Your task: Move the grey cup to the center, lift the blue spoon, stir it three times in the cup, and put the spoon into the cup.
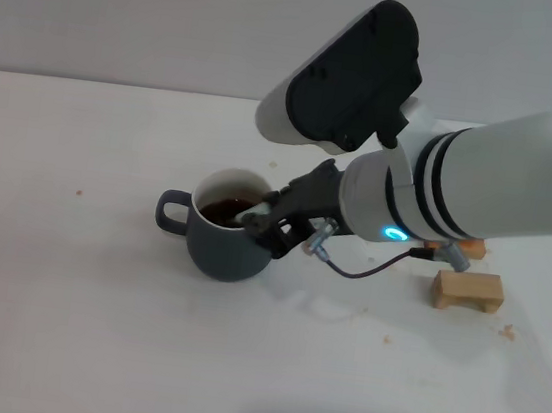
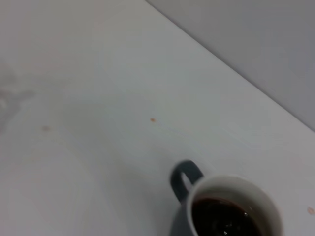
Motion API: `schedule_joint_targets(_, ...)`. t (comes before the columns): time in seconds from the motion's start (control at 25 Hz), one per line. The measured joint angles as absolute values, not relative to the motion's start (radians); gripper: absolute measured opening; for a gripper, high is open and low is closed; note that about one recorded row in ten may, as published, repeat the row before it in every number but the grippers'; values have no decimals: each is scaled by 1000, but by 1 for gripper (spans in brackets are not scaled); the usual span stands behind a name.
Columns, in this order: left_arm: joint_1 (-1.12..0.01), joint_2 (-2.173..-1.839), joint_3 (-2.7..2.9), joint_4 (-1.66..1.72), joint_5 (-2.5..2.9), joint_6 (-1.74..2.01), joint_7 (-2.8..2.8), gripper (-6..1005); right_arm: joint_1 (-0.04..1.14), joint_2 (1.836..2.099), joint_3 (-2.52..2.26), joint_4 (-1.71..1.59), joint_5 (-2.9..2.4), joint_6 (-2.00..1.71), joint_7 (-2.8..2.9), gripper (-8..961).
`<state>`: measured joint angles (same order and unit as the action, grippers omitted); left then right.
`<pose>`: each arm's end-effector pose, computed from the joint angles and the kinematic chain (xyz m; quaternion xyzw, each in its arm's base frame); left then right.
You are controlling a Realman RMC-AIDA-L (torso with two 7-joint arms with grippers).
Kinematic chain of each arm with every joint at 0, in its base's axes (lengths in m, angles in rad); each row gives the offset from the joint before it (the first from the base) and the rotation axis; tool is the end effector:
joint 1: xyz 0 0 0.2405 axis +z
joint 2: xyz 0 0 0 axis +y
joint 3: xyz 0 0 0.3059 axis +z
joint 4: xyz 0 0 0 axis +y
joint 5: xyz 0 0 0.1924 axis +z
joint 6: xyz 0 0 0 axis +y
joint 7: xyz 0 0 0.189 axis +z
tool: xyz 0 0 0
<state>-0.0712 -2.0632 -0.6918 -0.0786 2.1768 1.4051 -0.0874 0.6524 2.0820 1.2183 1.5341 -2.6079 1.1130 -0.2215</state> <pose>-0.4447 0.2289 -0.0032 -0.6583 -0.2483 -0.2029 0.6811 0.1164 0.3708 -0.1375 -0.9553 0.1709 -0.0544 0.2352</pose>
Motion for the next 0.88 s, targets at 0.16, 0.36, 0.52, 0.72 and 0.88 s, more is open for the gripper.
schedule_joint_targets(0.16, -70, -2063, -692, -77, 2177, 1407, -87, -2, 636, 2083, 1220, 1578, -2602, 1103, -210, 269)
schedule_joint_targets(0.36, -68, -2062, -692, -76, 2177, 1412, -86, -2, 594, 2080, 1221, 1605, -2655, 969, -210, 366)
schedule_joint_targets(0.52, -69, -2062, -692, -72, 2177, 1413, -86, -2, 501, 2078, 1209, 1633, -2751, 756, -218, 365)
schedule_joint_targets(0.72, -71, -2062, -692, -70, 2177, 1414, -86, -2, 252, 2077, 1107, 1597, -2905, 132, -245, 365)
schedule_joint_targets(0.88, -70, -2062, -693, -72, 2176, 1424, -86, -2, 114, 2077, 1043, 1436, -2916, -369, -268, 365)
